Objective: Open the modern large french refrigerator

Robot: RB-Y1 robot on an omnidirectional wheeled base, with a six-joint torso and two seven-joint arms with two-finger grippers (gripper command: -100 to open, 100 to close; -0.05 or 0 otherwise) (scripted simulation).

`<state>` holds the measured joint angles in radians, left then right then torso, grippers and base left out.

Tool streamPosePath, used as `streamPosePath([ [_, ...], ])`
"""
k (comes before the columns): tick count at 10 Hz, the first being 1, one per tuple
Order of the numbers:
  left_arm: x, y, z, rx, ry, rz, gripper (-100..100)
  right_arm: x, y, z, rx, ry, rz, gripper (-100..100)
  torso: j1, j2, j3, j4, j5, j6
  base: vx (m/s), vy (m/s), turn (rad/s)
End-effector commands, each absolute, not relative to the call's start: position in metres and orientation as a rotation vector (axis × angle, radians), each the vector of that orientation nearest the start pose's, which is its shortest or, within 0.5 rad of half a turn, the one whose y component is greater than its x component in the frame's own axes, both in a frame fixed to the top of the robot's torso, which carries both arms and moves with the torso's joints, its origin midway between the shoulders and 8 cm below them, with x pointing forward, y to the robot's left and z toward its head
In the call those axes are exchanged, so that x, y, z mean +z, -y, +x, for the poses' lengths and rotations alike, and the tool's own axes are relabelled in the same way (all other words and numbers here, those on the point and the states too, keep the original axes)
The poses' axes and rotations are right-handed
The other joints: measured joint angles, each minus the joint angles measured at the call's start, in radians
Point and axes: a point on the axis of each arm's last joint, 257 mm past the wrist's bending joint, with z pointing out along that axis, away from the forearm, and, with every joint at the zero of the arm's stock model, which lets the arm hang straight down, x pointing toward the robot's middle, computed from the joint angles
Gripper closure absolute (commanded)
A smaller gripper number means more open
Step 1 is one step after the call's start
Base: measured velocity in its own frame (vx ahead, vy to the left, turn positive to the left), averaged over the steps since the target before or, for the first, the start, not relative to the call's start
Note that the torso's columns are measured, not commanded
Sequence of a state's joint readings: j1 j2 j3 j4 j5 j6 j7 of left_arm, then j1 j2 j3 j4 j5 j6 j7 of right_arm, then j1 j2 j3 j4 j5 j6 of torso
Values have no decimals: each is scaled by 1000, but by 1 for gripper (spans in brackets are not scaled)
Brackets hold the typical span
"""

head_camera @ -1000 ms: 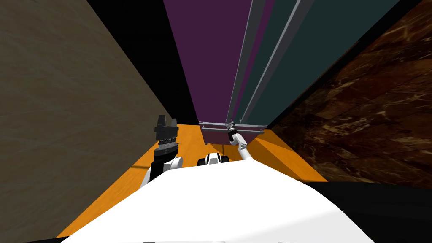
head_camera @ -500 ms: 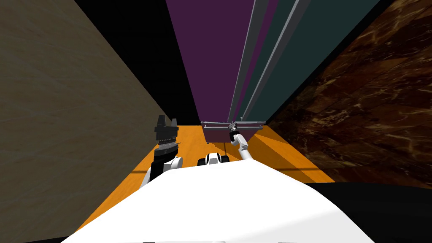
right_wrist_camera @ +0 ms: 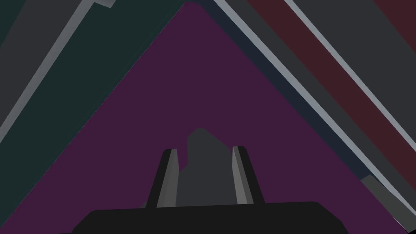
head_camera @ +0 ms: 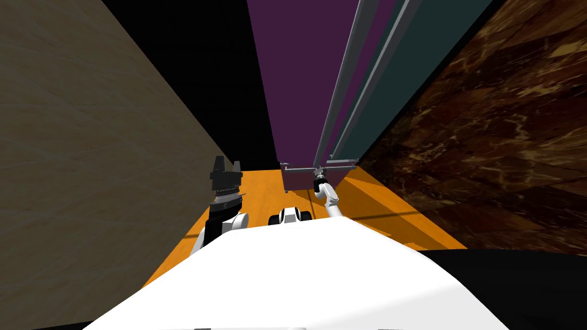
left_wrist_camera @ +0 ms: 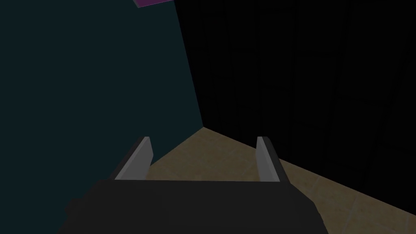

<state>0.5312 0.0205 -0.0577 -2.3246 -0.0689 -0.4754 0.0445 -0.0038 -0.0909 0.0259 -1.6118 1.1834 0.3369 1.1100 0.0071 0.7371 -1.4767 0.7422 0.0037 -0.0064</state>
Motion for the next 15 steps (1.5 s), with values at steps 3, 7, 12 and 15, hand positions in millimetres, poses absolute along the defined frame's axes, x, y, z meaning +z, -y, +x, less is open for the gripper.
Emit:
streamPosePath([
  [3,28,-253,341,-1346,-666,-633,0,-231,341,520,-907,-1671,-373,100,-8,-2,-1,-2,-2,4,-39,168,-95],
  [7,28,-253,341,-1346,-665,-633,0,-228,366,506,-965,-1689,-306,100,-3,1,1,-2,-3,-2,-20,251,-99],
  [12,28,-253,341,-1346,-666,-633,0,-223,399,485,-1046,-1709,-215,100,-1,0,0,0,0,-3,-21,239,-96],
  [15,28,-253,341,-1346,-666,-632,0,-233,417,470,-1088,-1744,-173,100,-6,0,0,0,0,1,-14,169,-68],
])
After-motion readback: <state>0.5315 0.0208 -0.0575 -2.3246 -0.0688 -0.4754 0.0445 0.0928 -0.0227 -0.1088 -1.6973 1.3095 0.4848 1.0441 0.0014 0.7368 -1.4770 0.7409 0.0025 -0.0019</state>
